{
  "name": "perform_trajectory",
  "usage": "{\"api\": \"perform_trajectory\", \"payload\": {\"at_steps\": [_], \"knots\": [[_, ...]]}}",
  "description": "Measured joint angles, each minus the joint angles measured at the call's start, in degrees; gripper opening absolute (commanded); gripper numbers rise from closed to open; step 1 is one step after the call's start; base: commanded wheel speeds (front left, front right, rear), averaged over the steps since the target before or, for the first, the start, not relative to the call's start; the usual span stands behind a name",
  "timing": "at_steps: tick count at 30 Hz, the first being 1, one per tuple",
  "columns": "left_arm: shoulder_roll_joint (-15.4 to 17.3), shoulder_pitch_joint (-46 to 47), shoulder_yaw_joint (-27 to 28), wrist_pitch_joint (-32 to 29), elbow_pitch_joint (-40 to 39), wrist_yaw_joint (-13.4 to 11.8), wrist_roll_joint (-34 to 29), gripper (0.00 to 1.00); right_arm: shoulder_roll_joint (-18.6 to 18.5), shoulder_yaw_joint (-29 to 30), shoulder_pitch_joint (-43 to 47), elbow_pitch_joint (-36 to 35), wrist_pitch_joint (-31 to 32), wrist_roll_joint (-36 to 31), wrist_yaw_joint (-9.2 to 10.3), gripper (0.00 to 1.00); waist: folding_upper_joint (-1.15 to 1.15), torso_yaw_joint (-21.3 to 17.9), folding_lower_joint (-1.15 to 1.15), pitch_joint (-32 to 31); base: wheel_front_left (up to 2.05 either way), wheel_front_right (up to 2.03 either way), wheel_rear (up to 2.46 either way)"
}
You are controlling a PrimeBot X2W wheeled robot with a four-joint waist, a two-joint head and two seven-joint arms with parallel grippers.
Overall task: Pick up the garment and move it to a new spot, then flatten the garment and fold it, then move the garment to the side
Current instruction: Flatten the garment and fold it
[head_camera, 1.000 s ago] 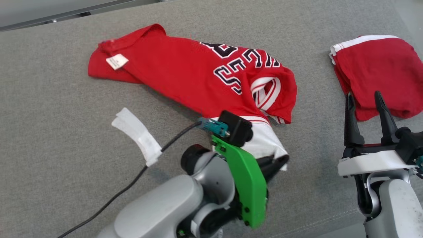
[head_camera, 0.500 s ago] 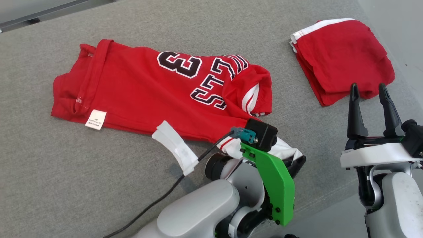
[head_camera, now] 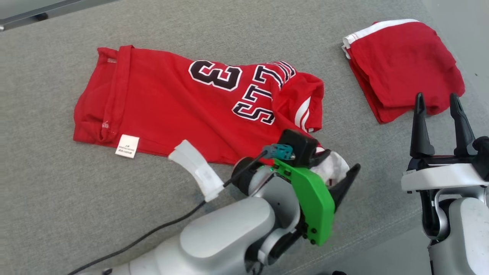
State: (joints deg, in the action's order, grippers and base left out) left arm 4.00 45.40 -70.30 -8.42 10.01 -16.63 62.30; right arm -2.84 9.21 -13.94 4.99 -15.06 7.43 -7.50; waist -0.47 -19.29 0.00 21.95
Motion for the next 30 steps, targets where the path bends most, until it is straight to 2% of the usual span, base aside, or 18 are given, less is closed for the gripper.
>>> {"api": "perform_trajectory", "payload": {"at_steps": [2,4,8,11,14,18,22,30], "knots": [[6.05,0.32,1.43,2.13,-3.21,-1.21,-2.31,1.00,0.00,0.55,0.85,-0.54,0.00,-0.77,0.00,1.00,0.00,1.59,0.00,-0.40,0.00,0.00,0.00],[11.63,0.20,3.27,3.59,-5.52,-3.33,-3.18,1.00,0.00,0.79,1.05,-0.98,0.00,-1.10,0.00,1.00,0.00,2.63,0.00,-0.67,0.00,0.00,0.00],[23.74,-0.59,4.66,6.23,-6.66,-8.03,-8.75,1.00,0.00,0.97,1.66,-1.82,0.00,-1.56,0.00,1.00,0.00,4.64,0.00,-1.06,0.00,0.00,0.00],[29.08,-3.10,5.99,6.94,-6.05,-9.92,-8.35,1.00,0.00,0.96,1.84,-2.22,0.00,-1.74,0.00,1.00,0.00,5.84,0.00,-1.08,0.00,0.00,0.00],[30.42,-4.60,7.24,8.05,-5.17,-10.95,-7.78,1.00,0.01,0.93,1.84,-2.40,0.00,-2.14,0.00,1.00,0.00,6.63,0.00,-0.84,0.00,0.00,0.00],[30.39,-5.18,8.43,10.18,-2.22,-11.10,-7.30,1.00,0.01,0.32,1.81,-2.63,0.00,-2.54,0.00,1.00,0.00,7.01,0.00,-0.32,0.00,0.00,0.00],[29.22,-5.17,8.75,11.31,1.11,-10.50,-7.13,1.00,0.00,-0.37,1.81,-2.85,0.00,-2.56,0.00,1.00,0.00,6.88,0.00,-0.13,0.00,0.00,0.00],[28.96,-3.92,8.49,12.60,7.89,-9.02,-8.01,1.00,0.00,-0.85,2.05,-2.74,0.00,-2.54,0.00,1.00,0.00,6.19,0.00,-0.01,0.00,0.00,0.00]]}}
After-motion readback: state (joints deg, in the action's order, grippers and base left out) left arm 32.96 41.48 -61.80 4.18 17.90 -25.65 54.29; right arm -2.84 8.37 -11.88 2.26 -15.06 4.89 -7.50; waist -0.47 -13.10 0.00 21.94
